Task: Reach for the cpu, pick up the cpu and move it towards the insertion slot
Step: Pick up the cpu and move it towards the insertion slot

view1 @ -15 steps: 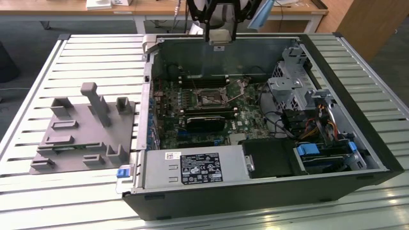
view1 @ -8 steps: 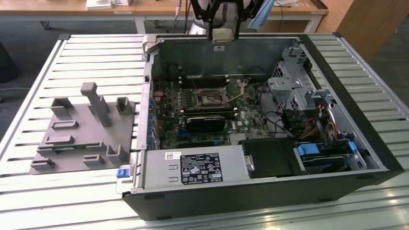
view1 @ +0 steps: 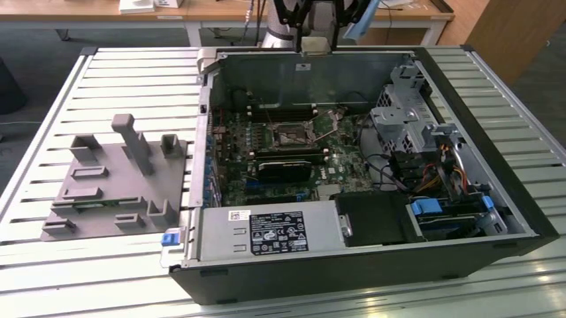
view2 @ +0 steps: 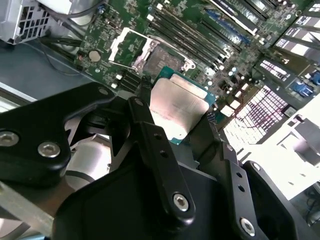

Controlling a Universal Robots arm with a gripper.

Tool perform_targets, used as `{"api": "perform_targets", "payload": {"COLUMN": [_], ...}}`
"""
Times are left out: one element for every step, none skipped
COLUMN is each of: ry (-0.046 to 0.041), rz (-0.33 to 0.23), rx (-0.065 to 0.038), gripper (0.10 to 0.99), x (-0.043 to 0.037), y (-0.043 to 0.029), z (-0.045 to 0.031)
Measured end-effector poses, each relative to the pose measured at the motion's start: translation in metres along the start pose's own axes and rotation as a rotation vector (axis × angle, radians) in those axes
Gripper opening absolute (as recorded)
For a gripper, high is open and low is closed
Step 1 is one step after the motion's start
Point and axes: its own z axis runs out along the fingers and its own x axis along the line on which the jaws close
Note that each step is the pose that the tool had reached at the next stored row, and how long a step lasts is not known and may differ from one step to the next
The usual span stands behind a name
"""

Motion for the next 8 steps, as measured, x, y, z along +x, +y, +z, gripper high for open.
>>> {"api": "perform_targets", "payload": {"ry": [0.0000, 0.0000, 0.0000, 0.0000, 0.0000, 0.0000, 0.0000, 0.0000], "rz": [0.000, 0.000, 0.000, 0.000, 0.000, 0.000, 0.000, 0.000], "rx": [0.000, 0.000, 0.000, 0.000, 0.000, 0.000, 0.000, 0.000], "gripper": [0.545, 0.545, 0.545, 0.545, 0.545, 0.545, 0.545, 0.545], "x": [-0.0012, -0.0020, -0.0021, -0.0021, -0.0021, -0.0021, -0.0021, -0.0022], "y": [0.0009, 0.0016, 0.0017, 0.0017, 0.0017, 0.0017, 0.0017, 0.0017], "z": [0.0003, 0.0005, 0.0004, 0.0005, 0.0004, 0.0005, 0.0005, 0.0005]}}
